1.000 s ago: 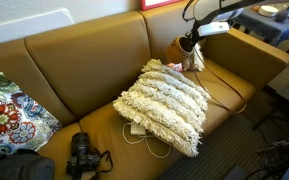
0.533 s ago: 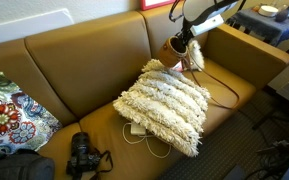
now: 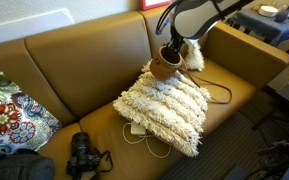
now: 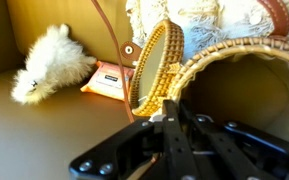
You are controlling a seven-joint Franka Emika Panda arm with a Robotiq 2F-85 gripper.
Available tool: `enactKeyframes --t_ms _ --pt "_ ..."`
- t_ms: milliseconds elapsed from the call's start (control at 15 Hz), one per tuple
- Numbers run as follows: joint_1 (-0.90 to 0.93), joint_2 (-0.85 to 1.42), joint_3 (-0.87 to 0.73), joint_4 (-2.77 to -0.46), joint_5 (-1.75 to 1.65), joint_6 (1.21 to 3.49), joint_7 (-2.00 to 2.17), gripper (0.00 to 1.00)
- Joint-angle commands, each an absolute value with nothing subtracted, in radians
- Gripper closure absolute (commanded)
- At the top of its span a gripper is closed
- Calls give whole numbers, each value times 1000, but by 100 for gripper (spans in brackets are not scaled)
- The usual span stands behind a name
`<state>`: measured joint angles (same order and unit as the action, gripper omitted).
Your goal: Put the bag on the top of the pillow
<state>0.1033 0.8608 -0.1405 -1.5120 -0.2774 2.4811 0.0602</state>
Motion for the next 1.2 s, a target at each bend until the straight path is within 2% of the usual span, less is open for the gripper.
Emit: enactKeyframes --t_ms 0,733,800,933,1133 --pt "169 715 -171 -1746 -368 2540 75 98" --pt "291 604 -228 -1937 -648 2537 232 98" --pt "294 601 -229 -1941 -671 2532 248 65" --pt "293 590 -229 -1954 -719 2536 284 59" --pt "281 568 -218 -1971 -769 2533 325 36"
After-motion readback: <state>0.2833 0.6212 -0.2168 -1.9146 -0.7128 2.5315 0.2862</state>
